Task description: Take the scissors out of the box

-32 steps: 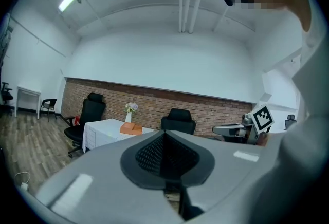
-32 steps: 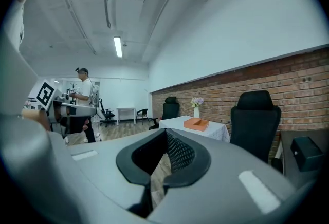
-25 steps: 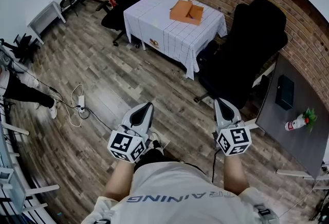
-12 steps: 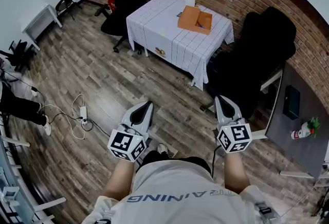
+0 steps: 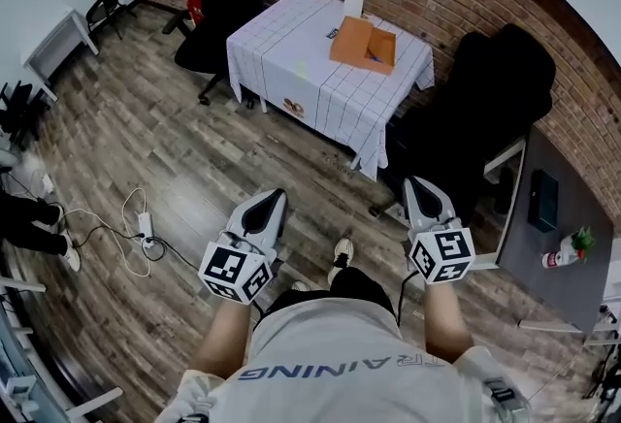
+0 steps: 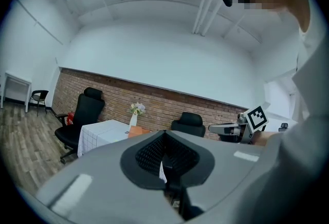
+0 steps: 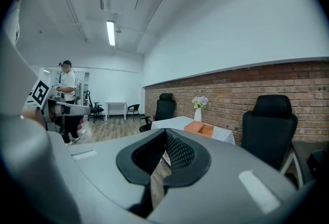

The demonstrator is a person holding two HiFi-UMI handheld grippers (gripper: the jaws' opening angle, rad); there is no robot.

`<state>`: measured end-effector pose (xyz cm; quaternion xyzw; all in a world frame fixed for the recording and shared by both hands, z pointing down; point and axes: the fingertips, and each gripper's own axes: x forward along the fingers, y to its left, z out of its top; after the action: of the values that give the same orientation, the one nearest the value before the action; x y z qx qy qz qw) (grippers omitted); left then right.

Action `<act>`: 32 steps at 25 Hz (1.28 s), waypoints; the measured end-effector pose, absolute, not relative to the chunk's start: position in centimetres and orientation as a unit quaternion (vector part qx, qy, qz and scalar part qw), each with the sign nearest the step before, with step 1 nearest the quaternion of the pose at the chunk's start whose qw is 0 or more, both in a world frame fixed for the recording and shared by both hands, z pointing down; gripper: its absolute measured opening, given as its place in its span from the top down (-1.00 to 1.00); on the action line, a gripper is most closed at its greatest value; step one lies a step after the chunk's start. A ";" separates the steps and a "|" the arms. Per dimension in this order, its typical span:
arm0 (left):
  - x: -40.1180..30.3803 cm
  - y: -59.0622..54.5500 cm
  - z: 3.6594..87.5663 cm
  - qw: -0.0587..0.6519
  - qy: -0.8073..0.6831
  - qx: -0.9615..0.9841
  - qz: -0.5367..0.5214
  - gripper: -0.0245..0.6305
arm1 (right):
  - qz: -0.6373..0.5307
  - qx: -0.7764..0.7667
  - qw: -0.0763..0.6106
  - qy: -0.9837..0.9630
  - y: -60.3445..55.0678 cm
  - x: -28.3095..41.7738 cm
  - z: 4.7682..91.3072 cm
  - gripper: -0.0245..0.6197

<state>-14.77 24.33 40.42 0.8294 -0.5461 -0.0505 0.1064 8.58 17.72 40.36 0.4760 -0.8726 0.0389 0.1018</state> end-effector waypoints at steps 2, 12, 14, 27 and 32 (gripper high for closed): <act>-14.8 23.0 40.5 0.106 -0.545 0.830 -0.049 0.93 | 0.040 0.478 0.097 -0.872 16.0 8.4 40.2 0.88; -15.5 13.9 39.8 0.095 -0.554 0.826 -0.040 0.93 | 0.050 0.460 0.087 -0.882 5.9 6.6 40.6 0.88; -14.8 11.3 39.6 0.094 -0.551 0.828 -0.042 0.93 | 0.051 0.461 0.086 -0.882 3.5 7.3 40.5 0.88; -7.4 -4.1 38.1 0.075 -0.539 0.838 -0.033 0.93 | 0.060 0.469 0.076 -0.878 -10.4 15.1 40.6 0.88; -4.9 -8.9 38.4 0.074 -0.529 0.845 -0.018 0.93 | 0.068 0.485 0.074 -0.869 -14.6 18.1 41.1 0.88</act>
<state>-4.95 -8.86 38.39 0.8454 -0.5288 -0.0178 0.0737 18.08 -14.63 41.10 0.4852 -0.8686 0.0679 0.0735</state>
